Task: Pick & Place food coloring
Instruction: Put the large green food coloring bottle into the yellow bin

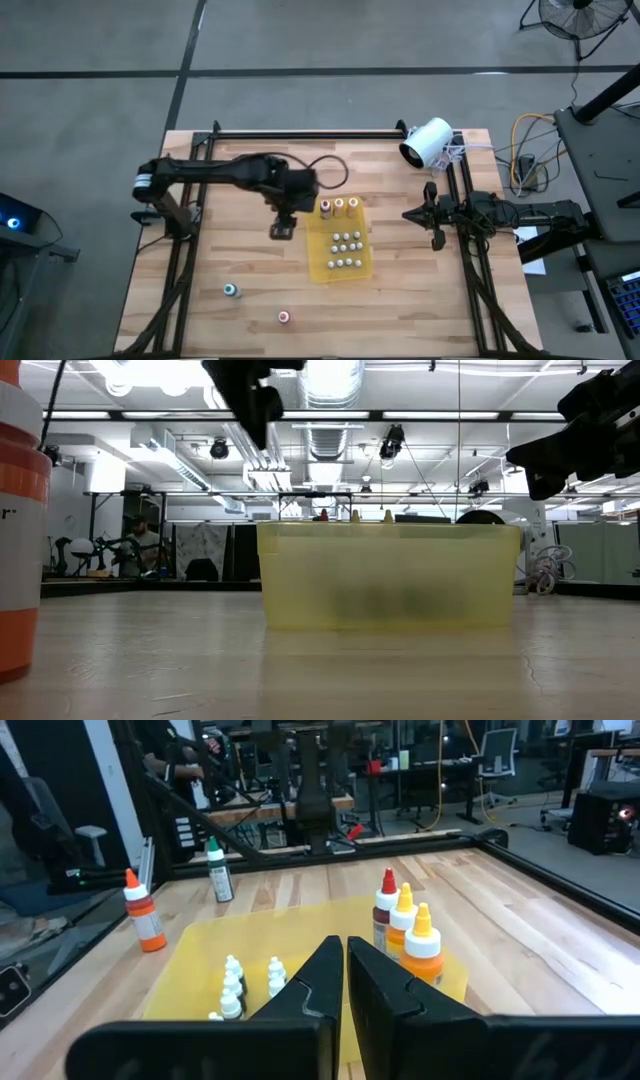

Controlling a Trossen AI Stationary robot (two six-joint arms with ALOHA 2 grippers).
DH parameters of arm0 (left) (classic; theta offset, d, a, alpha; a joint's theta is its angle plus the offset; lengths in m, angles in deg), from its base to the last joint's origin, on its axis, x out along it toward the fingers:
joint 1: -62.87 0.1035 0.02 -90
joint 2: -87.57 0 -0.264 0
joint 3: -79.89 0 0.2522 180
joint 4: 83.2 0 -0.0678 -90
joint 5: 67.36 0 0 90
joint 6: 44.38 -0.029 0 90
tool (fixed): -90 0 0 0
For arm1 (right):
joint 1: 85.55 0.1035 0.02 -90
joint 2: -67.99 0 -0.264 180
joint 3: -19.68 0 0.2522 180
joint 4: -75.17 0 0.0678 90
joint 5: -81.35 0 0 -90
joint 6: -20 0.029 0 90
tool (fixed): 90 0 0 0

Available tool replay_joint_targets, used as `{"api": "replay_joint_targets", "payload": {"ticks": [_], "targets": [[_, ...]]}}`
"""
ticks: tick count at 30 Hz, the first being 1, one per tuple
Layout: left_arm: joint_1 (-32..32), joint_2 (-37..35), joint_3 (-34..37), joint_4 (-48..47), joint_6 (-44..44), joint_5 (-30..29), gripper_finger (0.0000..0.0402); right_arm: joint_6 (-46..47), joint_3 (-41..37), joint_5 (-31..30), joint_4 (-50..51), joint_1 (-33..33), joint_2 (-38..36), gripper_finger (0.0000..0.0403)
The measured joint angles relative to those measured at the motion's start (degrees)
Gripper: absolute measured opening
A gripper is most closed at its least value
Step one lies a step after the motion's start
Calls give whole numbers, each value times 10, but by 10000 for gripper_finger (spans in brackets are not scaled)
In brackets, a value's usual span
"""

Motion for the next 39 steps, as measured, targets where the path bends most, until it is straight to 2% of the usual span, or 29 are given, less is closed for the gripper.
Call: {"api": "replay_joint_targets", "payload": {"ticks": [10, 17, 25, 39], "targets": [[-80, -139, 179, 1, 4, 0, 186, 0, 0, 1, 1, 0, 1, 13], [-150, -220, 253, 2, 5, 0, 186, 1, 0, 1, 1, 0, 2, 13], [-238, -255, 270, -6, 5, 0, 186, 0, 0, 1, 0, 0, 2, 13], [-345, -233, 271, -6, 33, 4, 186, 0, 0, 1, 1, 0, 2, 13]]}}
